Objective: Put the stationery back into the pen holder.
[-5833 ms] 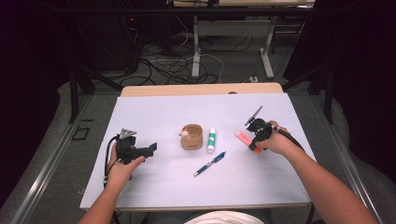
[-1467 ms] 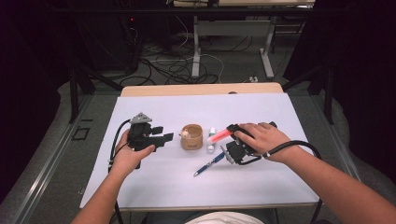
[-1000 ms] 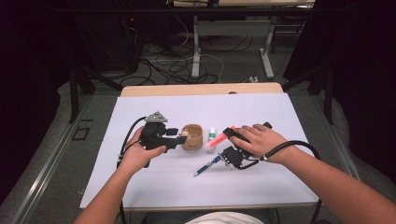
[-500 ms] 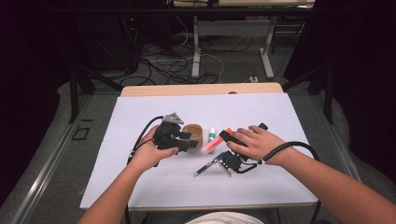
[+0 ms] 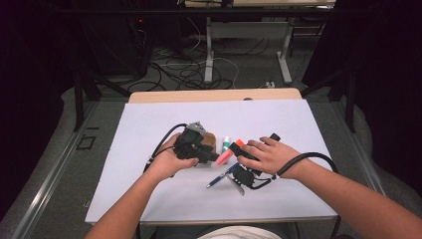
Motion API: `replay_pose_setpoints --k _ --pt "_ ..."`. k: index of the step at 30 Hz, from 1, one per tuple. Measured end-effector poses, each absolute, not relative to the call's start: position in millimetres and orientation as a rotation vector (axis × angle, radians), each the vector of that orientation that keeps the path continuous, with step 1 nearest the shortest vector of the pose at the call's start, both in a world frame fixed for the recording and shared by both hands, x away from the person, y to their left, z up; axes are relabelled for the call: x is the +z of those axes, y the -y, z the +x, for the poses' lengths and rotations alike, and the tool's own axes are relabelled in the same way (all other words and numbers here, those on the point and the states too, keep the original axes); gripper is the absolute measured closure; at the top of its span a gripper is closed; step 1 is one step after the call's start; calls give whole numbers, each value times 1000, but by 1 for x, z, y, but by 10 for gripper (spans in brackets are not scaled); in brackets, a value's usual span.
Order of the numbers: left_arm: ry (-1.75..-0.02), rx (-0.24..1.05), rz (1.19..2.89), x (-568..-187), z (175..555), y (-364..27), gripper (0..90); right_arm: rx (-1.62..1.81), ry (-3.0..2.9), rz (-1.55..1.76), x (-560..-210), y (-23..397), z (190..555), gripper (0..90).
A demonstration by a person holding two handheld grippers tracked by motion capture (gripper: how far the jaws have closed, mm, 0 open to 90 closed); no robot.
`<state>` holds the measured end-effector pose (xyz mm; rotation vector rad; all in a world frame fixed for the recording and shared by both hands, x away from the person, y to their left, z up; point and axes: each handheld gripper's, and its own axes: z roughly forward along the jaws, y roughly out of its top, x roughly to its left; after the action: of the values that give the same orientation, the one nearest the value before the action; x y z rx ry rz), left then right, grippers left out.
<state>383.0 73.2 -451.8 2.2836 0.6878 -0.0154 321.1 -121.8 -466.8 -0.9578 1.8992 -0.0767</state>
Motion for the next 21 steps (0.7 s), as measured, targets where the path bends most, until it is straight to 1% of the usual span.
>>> replay_pose_setpoints --k 7,21 --pt "-653 -43 2342 -451 385 -59 625 -69 -1898 -967 -470 120 319 668" --pt "-617 -83 2380 -454 387 -45 687 -69 -1855 -1019 -471 115 316 668"
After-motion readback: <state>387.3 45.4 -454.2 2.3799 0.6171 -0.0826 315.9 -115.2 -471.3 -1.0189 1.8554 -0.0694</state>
